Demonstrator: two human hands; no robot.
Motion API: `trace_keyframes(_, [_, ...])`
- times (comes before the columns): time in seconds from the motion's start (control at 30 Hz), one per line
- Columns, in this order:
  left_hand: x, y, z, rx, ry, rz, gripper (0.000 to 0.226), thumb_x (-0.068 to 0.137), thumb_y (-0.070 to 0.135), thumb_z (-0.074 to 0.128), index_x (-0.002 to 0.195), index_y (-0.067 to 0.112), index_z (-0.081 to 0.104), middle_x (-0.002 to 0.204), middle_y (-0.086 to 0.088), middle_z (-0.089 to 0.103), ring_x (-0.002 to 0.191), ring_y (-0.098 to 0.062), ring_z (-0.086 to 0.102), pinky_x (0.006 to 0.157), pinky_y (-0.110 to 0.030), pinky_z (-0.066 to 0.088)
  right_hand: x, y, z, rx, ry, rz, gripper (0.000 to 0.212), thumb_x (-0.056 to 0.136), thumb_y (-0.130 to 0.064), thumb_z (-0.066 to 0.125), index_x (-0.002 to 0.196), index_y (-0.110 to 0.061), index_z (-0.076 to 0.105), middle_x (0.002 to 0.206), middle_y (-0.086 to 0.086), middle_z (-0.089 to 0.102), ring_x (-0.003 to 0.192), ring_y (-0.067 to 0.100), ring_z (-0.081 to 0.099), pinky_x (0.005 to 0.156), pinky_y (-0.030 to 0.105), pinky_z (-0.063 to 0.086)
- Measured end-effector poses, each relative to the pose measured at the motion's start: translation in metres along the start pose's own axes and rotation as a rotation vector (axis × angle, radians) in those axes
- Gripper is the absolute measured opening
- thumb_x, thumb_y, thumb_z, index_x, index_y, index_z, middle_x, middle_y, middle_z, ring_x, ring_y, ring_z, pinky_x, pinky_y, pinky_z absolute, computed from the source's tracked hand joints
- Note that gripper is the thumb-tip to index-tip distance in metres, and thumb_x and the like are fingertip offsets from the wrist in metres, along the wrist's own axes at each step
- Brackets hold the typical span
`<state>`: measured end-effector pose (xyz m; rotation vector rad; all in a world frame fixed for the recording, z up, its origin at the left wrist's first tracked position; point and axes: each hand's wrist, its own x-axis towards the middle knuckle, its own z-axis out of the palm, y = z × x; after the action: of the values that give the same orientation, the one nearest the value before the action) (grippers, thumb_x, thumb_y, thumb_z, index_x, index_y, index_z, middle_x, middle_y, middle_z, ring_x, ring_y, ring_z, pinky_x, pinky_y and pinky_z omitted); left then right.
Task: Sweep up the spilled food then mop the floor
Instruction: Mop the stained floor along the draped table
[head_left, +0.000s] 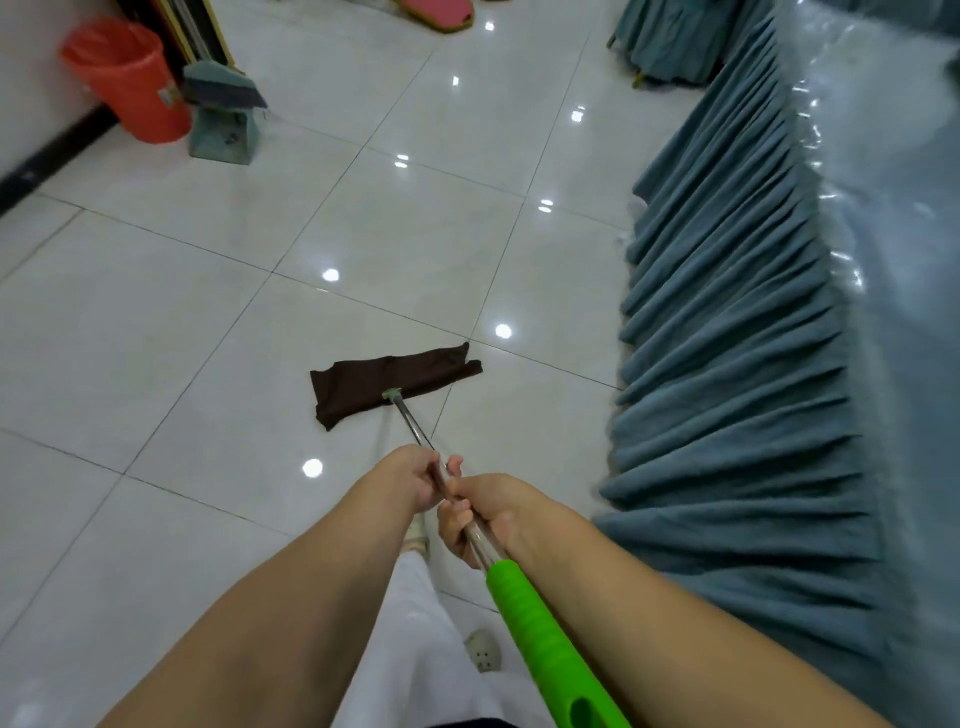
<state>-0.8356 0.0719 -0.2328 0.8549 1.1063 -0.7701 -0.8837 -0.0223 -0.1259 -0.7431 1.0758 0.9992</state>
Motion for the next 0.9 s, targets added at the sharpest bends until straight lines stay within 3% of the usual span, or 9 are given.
trace_keyframes(0.1, [-0.020,-0.020,-0.003,0.085,-0.019,-0.001,0.020,0.104,0.013,0.026,0.110,0.001,0.041,0.073,-0.013,0.052,0.047,-0.018,0.050,0.029,-0.022,0.046,-0.011,0.019,-0.007,0.010,0.030,-0.036,0.038,0.100,-0.007,0.034,0.073,-0.028,0.051,0.056,-0.003,0.040,0.021,0.007,0.030,0.024,0.007,0.025])
trace_keyframes(0.2, [-0.038,-0.030,-0.004,0.166,-0.013,0.002,0.032,0.103,0.011,0.028,0.082,-0.005,0.046,0.042,-0.013,0.051,0.023,-0.017,0.047,0.022,-0.013,0.035,-0.024,0.028,-0.009,-0.036,0.019,-0.082,0.036,0.101,-0.005,0.029,0.072,-0.019,0.045,0.036,0.002,0.042,0.018,0.007,0.028,0.024,0.006,0.024])
trace_keyframes(0.27, [-0.048,-0.034,-0.004,0.174,-0.014,0.001,0.039,0.103,0.009,0.030,0.068,-0.005,0.041,0.041,-0.015,0.047,0.020,-0.018,0.045,0.020,-0.014,0.033,-0.037,0.031,-0.008,-0.068,-0.005,-0.103,0.037,0.102,-0.006,0.028,0.068,-0.011,0.042,0.030,0.004,0.040,0.016,0.008,0.026,0.024,0.005,0.023])
trace_keyframes(0.33, [-0.056,-0.036,-0.003,0.156,-0.017,0.011,0.039,0.103,0.008,0.031,0.067,-0.005,0.040,0.060,-0.014,0.045,0.041,-0.023,0.050,0.020,-0.017,0.036,-0.048,0.033,-0.007,-0.093,-0.026,-0.124,0.036,0.102,-0.006,0.029,0.068,-0.008,0.041,0.028,0.005,0.039,0.015,0.008,0.026,0.023,0.005,0.023])
trace_keyframes(0.4, [-0.064,-0.037,-0.002,0.148,-0.009,0.032,0.037,0.101,0.007,0.032,0.067,-0.004,0.042,0.065,-0.012,0.042,0.052,-0.020,0.044,0.021,-0.018,0.036,-0.056,0.035,-0.006,-0.129,-0.043,-0.130,0.035,0.102,-0.006,0.031,0.068,-0.008,0.042,0.029,0.005,0.039,0.015,0.008,0.027,0.022,0.006,0.023])
trace_keyframes(0.57, [-0.084,-0.028,0.001,0.119,-0.037,0.100,0.034,0.099,0.003,0.030,0.067,-0.002,0.042,0.067,-0.012,0.042,0.039,-0.026,0.053,0.021,-0.018,0.035,-0.068,0.036,0.002,-0.164,-0.054,-0.146,0.032,0.101,-0.008,0.035,0.071,-0.009,0.044,0.030,0.003,0.036,0.016,0.007,0.028,0.023,0.007,0.025])
trace_keyframes(0.67, [-0.089,-0.022,0.002,0.091,-0.057,0.129,0.034,0.100,0.002,0.028,0.069,-0.003,0.041,0.065,-0.012,0.042,0.023,-0.019,0.049,0.022,-0.020,0.037,-0.070,0.035,0.006,-0.150,-0.069,-0.162,0.033,0.100,-0.006,0.035,0.070,-0.014,0.044,0.030,0.003,0.036,0.017,0.007,0.028,0.023,0.007,0.024])
trace_keyframes(0.77, [-0.088,-0.019,0.000,0.054,-0.041,0.140,0.031,0.102,0.008,0.030,0.074,-0.001,0.041,0.069,-0.012,0.045,0.052,-0.020,0.049,0.025,-0.023,0.041,-0.066,0.036,0.007,-0.100,-0.059,-0.172,0.034,0.099,-0.004,0.036,0.073,-0.022,0.047,0.032,0.001,0.037,0.018,0.007,0.028,0.023,0.007,0.024])
trace_keyframes(0.9, [-0.078,-0.020,-0.002,0.018,-0.013,0.150,0.018,0.103,0.012,0.033,0.097,0.002,0.046,0.071,-0.012,0.050,0.058,-0.016,0.047,0.027,-0.025,0.044,-0.051,0.034,0.007,-0.043,-0.049,-0.156,0.034,0.100,-0.005,0.037,0.076,-0.027,0.047,0.031,-0.002,0.039,0.018,0.007,0.027,0.023,0.006,0.023])
